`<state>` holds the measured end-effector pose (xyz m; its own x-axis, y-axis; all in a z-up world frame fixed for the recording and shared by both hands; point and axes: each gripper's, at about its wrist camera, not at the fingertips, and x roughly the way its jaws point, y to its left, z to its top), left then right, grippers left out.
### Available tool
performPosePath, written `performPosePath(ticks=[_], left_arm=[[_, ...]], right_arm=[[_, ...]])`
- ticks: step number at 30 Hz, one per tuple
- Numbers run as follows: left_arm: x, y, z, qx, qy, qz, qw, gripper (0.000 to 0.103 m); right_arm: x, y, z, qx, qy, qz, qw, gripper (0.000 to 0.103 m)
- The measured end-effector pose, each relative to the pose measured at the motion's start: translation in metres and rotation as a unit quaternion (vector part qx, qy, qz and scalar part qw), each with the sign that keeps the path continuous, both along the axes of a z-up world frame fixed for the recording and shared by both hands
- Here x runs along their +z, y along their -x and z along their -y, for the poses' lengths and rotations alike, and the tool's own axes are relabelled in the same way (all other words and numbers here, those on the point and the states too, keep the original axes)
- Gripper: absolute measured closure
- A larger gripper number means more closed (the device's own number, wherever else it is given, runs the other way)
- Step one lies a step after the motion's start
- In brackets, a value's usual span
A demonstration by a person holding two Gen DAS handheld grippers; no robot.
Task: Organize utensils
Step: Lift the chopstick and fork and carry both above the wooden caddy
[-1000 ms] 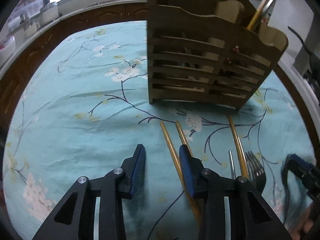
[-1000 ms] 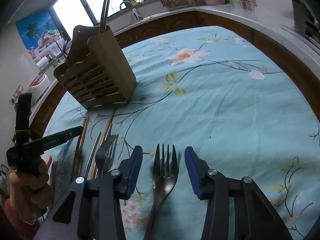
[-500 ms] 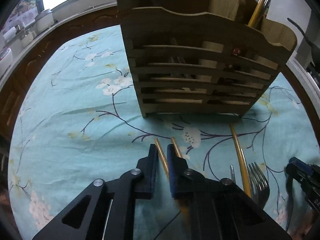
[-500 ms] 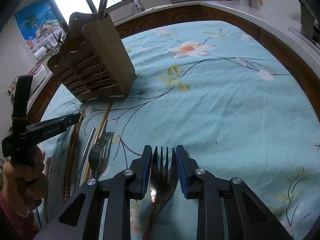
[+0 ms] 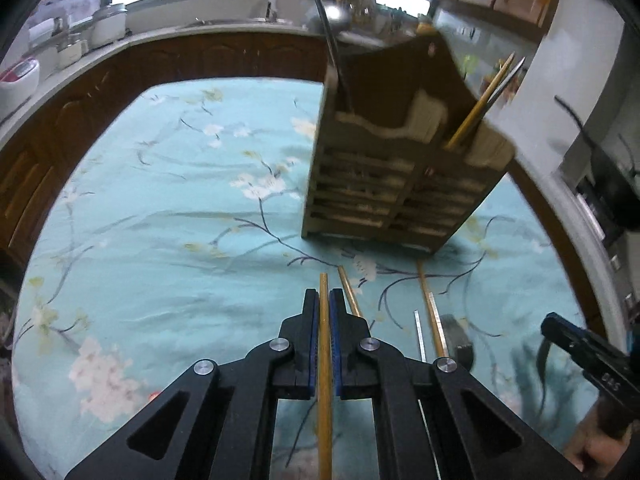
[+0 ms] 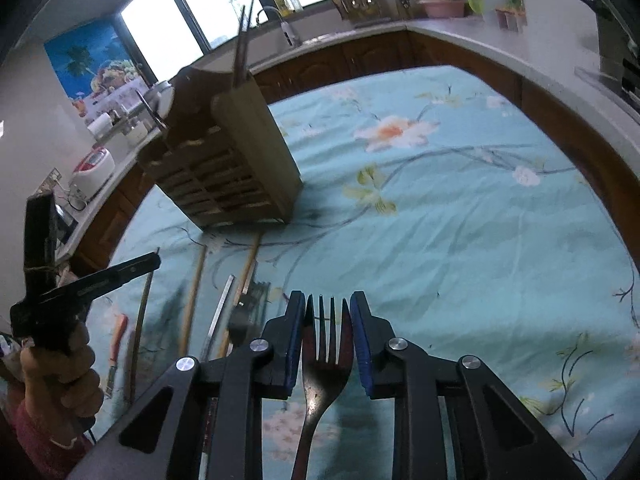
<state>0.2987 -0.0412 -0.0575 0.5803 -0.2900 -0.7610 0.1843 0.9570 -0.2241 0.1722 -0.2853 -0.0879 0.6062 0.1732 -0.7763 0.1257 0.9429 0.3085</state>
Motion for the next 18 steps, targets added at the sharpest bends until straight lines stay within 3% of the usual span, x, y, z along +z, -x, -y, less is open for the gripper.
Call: performPosePath(ticks=[18], left_arm=[[0.075,0.092,-0.041,0.004,0.049,0.084,0.9952,0.099]], right_arm=[[0.063,0.025,-0.025,0.015,0.013,0.079,0.997,0.08]])
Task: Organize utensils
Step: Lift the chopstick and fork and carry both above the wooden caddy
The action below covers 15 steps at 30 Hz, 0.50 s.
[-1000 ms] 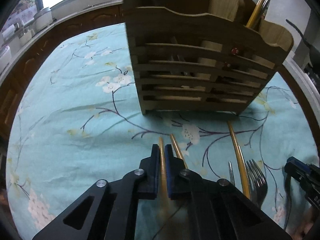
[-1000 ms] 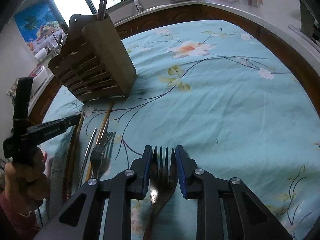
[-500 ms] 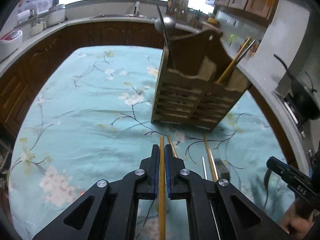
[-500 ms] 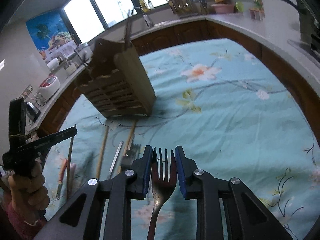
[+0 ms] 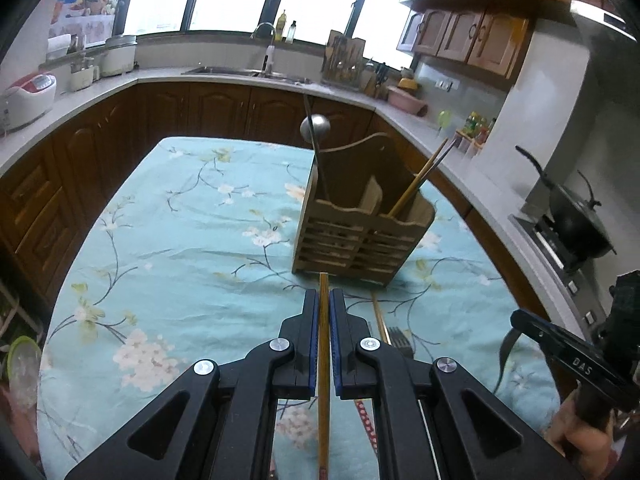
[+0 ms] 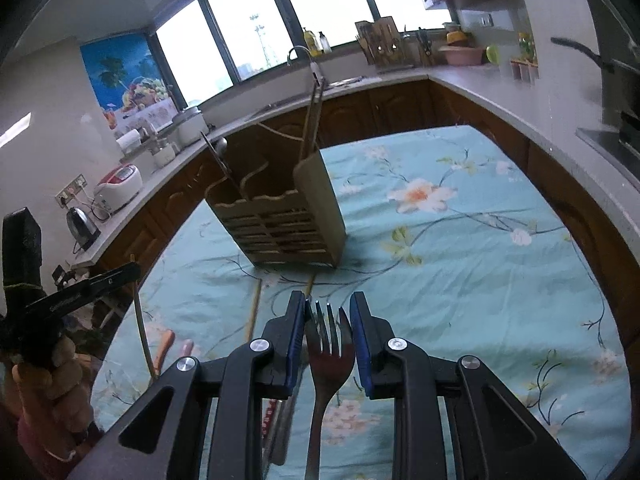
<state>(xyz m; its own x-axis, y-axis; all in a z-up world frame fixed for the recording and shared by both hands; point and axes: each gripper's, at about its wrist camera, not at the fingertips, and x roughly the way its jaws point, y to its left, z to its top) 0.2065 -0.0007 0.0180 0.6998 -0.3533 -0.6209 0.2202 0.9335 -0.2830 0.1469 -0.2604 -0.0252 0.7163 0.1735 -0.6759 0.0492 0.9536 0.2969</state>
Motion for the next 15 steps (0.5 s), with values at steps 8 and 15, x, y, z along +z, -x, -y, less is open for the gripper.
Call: performPosePath(ticks=[8,15], left_arm=[[0.018,0.02,-0.011,0.003,0.01,0.023,0.9997,0.099],[0.028,0.027,-0.018,0.009,0.018,0.041,0.9989,0.099]], right_arm=[[0.023,0.004,-0.009,0.008,0.005,0.025,1.0,0.081],[0.036,0.001,-0.012,0.012,0.013,0.042,0.999,0.084]])
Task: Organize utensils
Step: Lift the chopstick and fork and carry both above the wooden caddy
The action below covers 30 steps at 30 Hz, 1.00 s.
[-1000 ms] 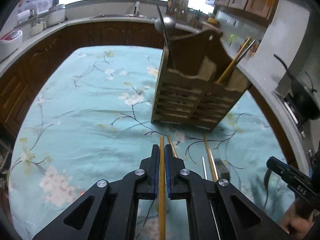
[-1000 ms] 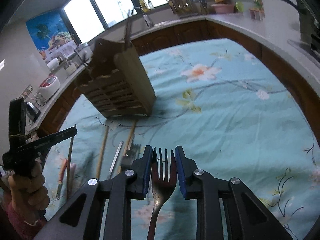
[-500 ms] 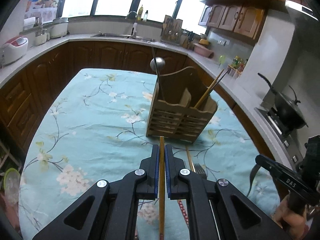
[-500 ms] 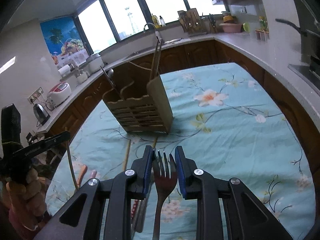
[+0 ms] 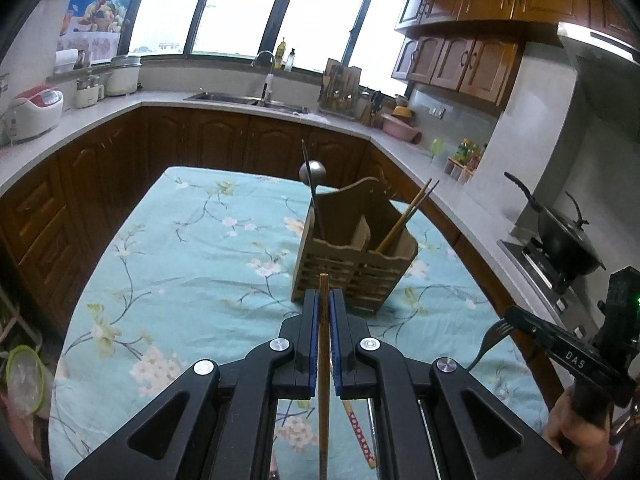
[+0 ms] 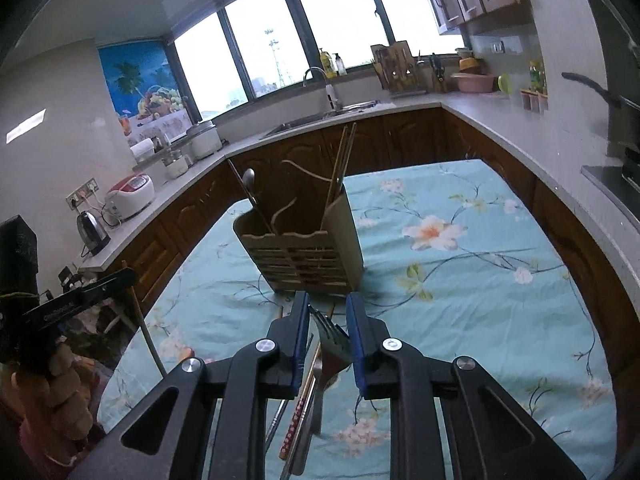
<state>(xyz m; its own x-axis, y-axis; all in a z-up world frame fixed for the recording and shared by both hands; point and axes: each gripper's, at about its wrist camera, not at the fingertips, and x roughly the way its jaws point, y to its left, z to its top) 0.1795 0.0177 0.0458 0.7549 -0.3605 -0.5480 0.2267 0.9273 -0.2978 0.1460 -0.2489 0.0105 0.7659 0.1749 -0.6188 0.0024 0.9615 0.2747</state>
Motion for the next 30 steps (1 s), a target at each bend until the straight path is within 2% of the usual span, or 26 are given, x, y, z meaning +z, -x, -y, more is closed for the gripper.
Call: performPosePath(ticks=[1,2,3,10,16,30], left_arm=[[0.001,0.0,-0.001,0.001,0.003,0.003,1.0,0.099],[0.002,0.001,-0.002,0.003,0.005,0.006,1.0,0.099],[0.003,0.001,-0.003,0.004,0.006,0.009,0.9999,0.099],[0.007,-0.003,-0.004,0.008,0.012,0.017,0.9998,0.099],[0.015,-0.011,-0.006,0.015,0.021,0.034,0.9991,0.099],[0.047,-0.057,-0.004,0.044,0.052,0.12,0.9904,0.099]], right_arm=[[0.001,-0.001,-0.001,0.0,0.001,0.002,1.0,0.085],[0.003,-0.001,-0.001,0.001,0.002,0.004,1.0,0.093],[0.004,-0.002,-0.001,0.0,0.002,0.006,1.0,0.097],[0.006,-0.007,-0.004,0.005,0.002,0.01,1.0,0.097],[0.022,-0.014,-0.005,0.011,0.006,0.03,0.999,0.099],[0.084,-0.059,0.003,0.008,0.039,0.105,0.994,0.1]])
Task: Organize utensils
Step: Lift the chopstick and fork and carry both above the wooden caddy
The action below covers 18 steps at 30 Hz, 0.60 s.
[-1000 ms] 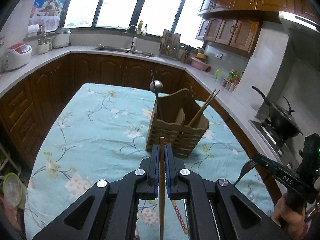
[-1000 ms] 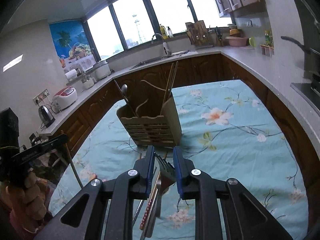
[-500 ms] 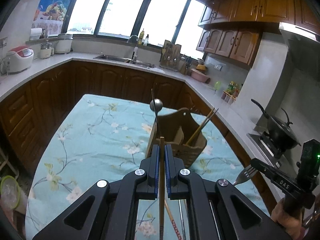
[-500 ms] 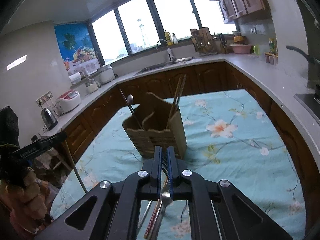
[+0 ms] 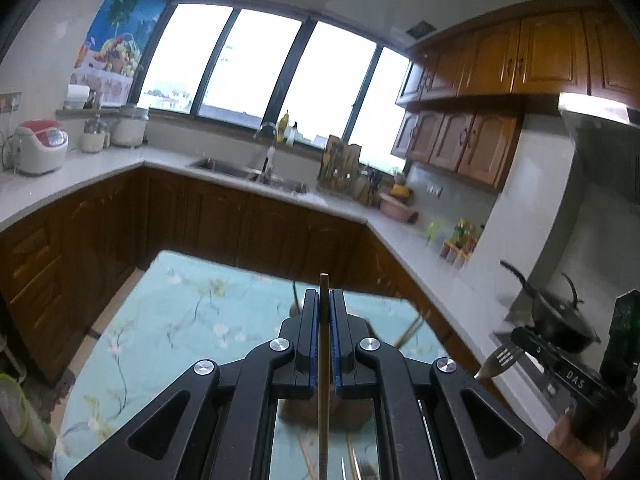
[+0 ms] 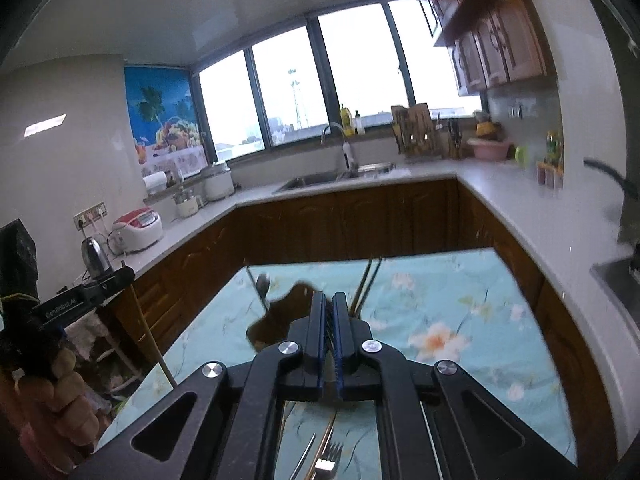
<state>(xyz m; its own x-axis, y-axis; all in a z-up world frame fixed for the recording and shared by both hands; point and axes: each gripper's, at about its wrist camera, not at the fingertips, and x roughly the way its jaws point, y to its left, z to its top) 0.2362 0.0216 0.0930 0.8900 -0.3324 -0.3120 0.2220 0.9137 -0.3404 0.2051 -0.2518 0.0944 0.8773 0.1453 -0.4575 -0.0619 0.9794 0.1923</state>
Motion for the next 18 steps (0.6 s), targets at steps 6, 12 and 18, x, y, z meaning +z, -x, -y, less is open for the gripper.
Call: performPosePath(ticks=[6,12,18], left_arm=[[0.0,-0.024,0.005,0.025,0.008,0.042,0.9988,0.099],[-0.02,-0.058,0.026,0.044,0.012,0.06,0.9972,0.099],[-0.051,-0.09,0.046,0.06,0.018,0.066,0.9958,0.099]], right_arm=[[0.017,-0.024,0.005,-0.008,0.021,0.023,0.999,0.1],[0.017,-0.05,0.01,-0.014,0.034,0.026,0.999,0.1],[0.002,-0.071,0.01,-0.009,0.044,0.011,0.999,0.1]])
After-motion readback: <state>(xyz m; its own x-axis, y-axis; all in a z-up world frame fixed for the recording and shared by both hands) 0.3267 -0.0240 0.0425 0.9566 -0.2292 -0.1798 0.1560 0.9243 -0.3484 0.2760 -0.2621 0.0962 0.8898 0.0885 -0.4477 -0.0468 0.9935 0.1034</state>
